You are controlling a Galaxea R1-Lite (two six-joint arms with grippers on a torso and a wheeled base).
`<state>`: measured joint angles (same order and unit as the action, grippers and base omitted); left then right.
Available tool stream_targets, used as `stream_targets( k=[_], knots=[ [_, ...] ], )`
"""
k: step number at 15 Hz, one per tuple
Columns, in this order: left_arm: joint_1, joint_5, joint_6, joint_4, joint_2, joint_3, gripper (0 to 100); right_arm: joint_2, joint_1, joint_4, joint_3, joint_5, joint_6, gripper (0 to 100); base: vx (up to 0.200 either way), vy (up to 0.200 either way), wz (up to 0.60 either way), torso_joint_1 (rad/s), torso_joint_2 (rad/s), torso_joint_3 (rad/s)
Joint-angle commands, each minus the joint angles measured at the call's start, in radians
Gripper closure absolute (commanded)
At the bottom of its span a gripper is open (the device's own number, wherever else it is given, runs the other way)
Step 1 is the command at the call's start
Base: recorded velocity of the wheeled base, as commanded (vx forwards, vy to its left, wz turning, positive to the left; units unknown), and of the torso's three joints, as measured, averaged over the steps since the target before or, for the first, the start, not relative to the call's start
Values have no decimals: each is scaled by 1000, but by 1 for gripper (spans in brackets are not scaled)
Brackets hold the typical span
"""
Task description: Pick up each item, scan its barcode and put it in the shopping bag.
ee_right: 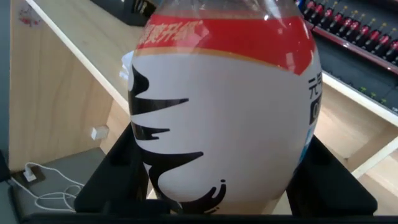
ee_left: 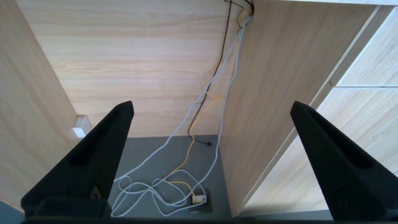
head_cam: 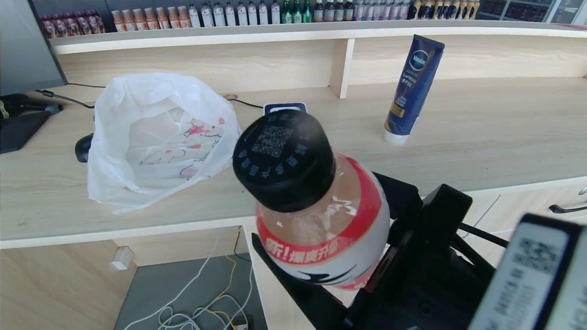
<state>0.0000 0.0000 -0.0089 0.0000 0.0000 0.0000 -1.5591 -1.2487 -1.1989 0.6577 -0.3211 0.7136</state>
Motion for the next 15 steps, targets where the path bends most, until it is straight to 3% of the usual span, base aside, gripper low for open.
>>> stream_targets(
  k=[1, 10, 13, 15],
  knots=[
    [0, 0, 0, 0, 0, 0, 0, -9, 0, 7, 7, -1, 33, 100, 0, 0, 0, 0, 0, 0],
    [0, 0, 0, 2, 0, 0, 0, 31, 0, 5, -55, 66, 339, 100, 0, 0, 0, 0, 0, 0],
    [0, 0, 0, 0, 0, 0, 0, 31, 0, 5, -50, 68, 510, 100, 0, 0, 0, 0, 0, 0],
    [0, 2, 0, 0, 0, 0, 0, 28, -9, 5, -47, 62, 541, 100, 0, 0, 0, 0, 0, 0]
  ],
)
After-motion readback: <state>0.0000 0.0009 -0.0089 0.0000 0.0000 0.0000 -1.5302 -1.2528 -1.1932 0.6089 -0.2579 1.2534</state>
